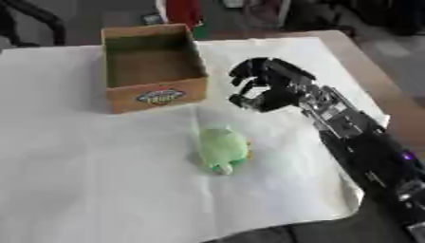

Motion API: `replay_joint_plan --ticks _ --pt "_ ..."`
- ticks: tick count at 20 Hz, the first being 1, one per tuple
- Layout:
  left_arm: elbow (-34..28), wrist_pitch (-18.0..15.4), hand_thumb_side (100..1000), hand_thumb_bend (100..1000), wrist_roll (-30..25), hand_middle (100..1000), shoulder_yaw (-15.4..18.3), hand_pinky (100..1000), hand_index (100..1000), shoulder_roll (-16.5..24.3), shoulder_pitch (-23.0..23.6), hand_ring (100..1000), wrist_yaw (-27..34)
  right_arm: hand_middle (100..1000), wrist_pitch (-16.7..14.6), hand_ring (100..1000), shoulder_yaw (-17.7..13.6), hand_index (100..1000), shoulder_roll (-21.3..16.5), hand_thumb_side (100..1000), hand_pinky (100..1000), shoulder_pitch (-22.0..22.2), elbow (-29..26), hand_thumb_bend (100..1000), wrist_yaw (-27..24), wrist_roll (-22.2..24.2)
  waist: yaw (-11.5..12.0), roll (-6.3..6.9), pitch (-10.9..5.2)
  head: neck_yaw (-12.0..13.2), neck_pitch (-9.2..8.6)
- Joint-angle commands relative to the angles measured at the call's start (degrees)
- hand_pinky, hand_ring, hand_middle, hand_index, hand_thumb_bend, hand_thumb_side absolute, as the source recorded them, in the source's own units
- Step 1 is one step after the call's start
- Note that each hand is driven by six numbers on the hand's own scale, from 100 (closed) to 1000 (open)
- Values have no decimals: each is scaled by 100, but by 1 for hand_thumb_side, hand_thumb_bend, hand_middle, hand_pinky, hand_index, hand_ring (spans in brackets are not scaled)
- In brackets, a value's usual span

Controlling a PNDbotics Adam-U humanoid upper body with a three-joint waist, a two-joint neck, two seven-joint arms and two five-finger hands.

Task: Pick up objects on the table and place them in the box.

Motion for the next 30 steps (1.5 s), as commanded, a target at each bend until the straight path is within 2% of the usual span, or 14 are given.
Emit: replay_joint_plan --ticks 1,6,16,19,25,30 --pt "-65 -7 428 217 -20 598 1 742 628 152 -45 664 -29 560 -15 773 -5 720 -153 100 653 -141 -62 326 -208 349 -9 5 -93 6 49" --pt "-62 -7 428 215 -19 598 4 742 629 157 -40 664 -31 578 -99 792 -37 741 -170 100 668 -184 2 338 -169 913 7 -2 -102 -1 49" --pt "-55 -9 430 211 -28 599 2 742 629 159 -29 666 -31 719 -444 872 -41 837 -140 100 726 -446 14 307 832 2584 27 0 -130 -15 49" --pt "-51 -8 431 210 -31 599 1 742 629 162 -25 666 -31 761 -569 878 16 854 -143 100 739 -509 -14 310 1309 2728 29 0 -128 -22 49" --pt "-45 -7 427 203 -34 600 1 742 630 166 -20 667 -31 808 -1001 881 110 885 -61 100 761 -586 -86 326 2669 2747 27 0 -129 -33 49" --pt "-31 -6 434 207 -37 600 1 743 630 165 -16 667 -32 818 -1276 881 172 901 -7 100 770 -602 -18 330 3401 2747 12 -10 -119 -44 49"
